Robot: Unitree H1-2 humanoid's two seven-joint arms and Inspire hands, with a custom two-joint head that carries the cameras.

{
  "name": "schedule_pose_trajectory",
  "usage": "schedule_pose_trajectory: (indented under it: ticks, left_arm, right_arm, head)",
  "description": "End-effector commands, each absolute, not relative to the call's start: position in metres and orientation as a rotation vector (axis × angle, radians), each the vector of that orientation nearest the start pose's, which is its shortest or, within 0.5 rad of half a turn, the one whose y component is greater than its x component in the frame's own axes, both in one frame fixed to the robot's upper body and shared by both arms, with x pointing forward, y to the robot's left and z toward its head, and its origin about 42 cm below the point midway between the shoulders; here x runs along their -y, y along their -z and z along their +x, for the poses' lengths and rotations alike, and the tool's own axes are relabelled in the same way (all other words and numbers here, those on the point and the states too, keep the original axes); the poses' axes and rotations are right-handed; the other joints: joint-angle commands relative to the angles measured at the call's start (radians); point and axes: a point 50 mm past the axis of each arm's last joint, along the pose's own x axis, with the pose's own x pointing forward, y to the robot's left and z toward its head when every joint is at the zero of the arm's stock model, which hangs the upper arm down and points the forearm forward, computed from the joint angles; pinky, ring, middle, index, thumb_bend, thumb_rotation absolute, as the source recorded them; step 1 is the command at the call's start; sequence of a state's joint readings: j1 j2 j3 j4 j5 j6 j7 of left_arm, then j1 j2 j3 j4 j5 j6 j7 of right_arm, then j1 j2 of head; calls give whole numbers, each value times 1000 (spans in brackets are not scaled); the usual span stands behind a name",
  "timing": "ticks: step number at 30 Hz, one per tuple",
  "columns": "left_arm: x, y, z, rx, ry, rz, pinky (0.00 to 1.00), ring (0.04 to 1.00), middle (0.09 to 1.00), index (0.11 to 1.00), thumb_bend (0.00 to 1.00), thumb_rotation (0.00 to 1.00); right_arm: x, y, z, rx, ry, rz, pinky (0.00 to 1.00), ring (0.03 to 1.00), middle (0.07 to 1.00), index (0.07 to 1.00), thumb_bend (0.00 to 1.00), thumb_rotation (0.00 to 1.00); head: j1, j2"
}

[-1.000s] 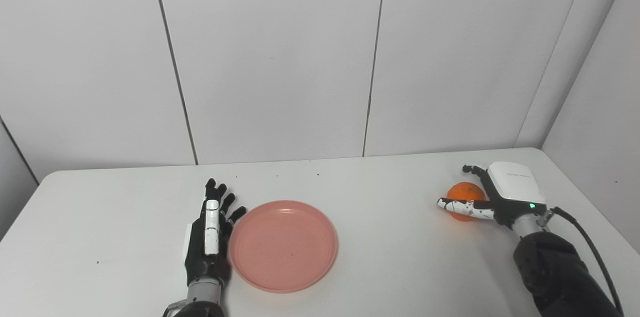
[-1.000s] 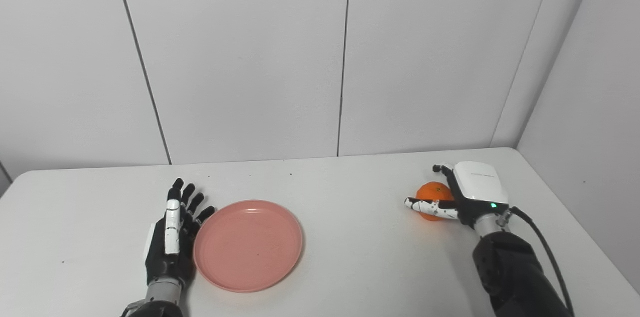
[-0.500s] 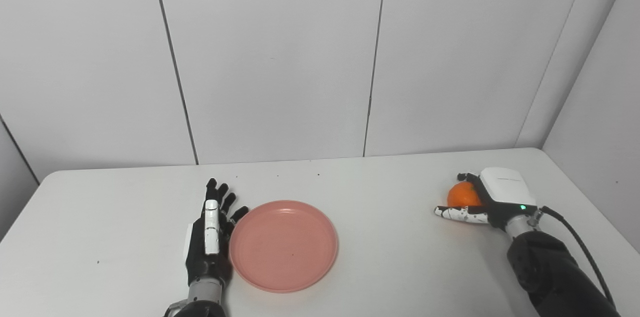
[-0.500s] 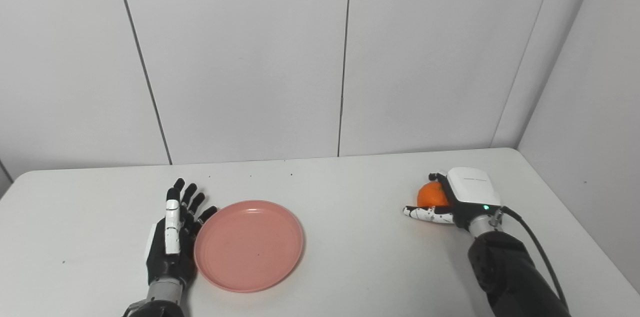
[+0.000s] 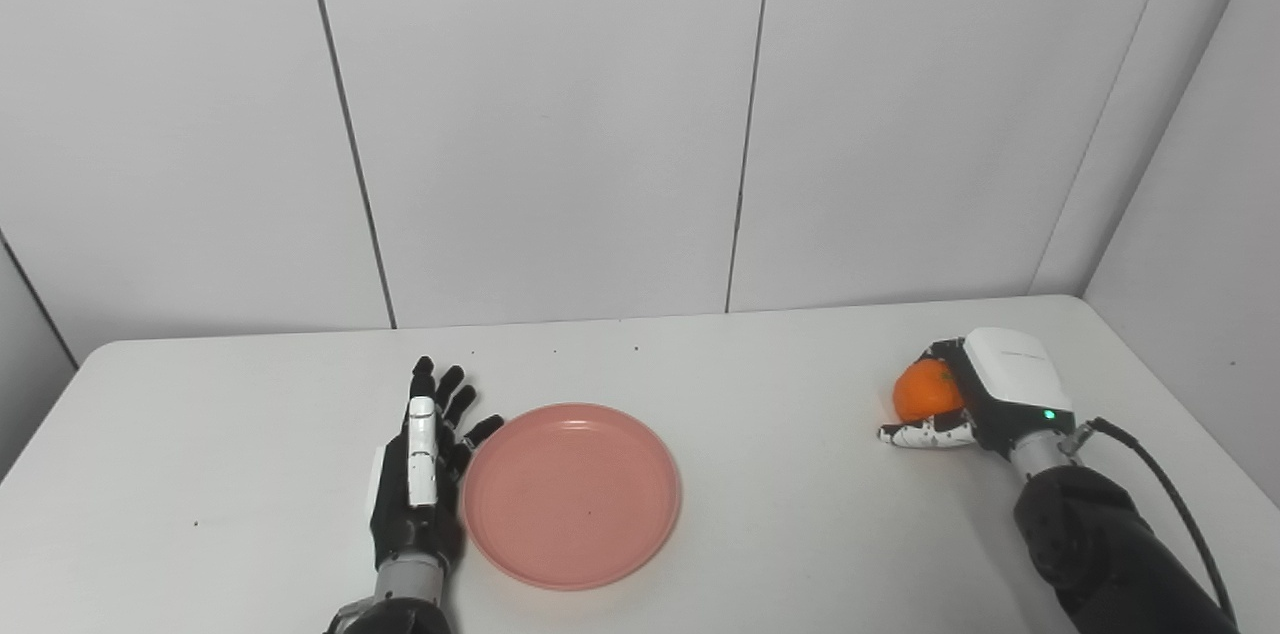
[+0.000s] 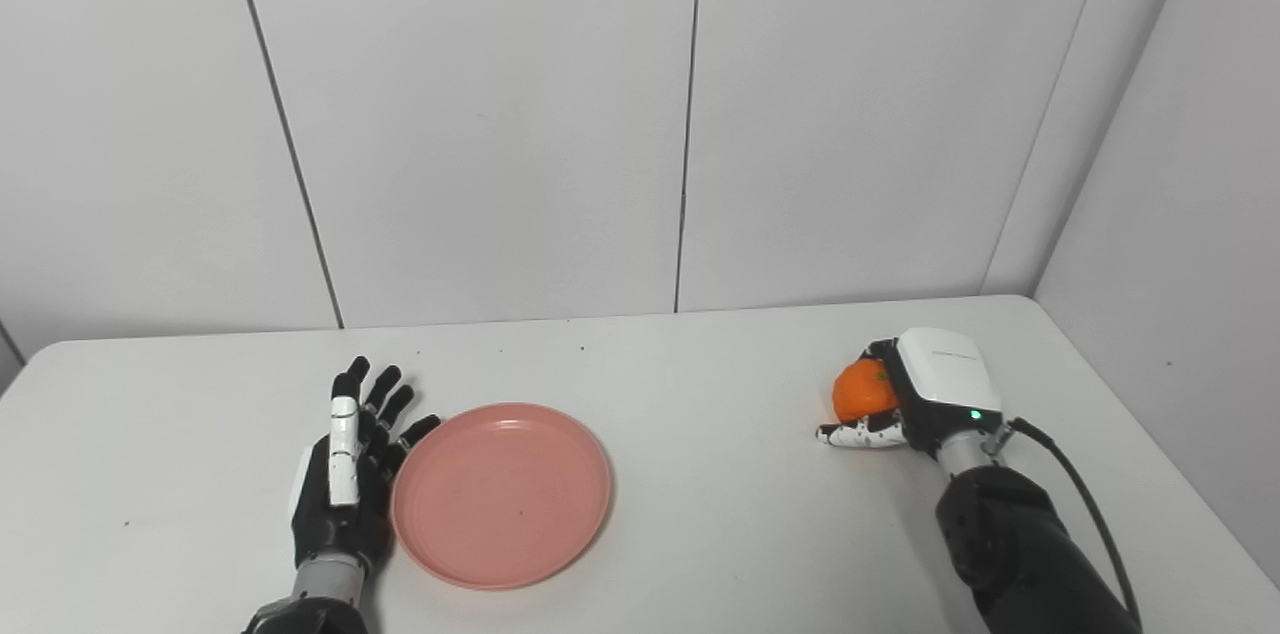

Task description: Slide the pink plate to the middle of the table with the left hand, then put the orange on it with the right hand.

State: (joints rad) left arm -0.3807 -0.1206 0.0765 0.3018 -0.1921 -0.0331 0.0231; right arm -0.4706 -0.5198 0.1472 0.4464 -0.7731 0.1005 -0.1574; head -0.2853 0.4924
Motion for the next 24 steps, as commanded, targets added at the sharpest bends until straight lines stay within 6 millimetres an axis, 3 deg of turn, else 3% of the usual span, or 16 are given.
schedule_pose_trajectory:
  ticks: [1,14,24]
  left_arm:
    - [-142,-150,402,101,62,-332,731,925,936,1000,627,910]
    - [-136,-149,401,107,66,-342,737,925,923,1000,640,888]
    - [-135,-151,399,117,62,-343,780,931,933,1000,611,899]
  right_arm:
    - [380,-196,433,56,198,-1360,143,199,291,483,516,145]
    - [380,-199,433,74,179,-1362,143,202,292,488,516,153]
    - [367,-236,430,178,206,-1334,127,183,270,489,515,156]
  head:
    - [0,1]
    - [23,-5]
    - [32,2]
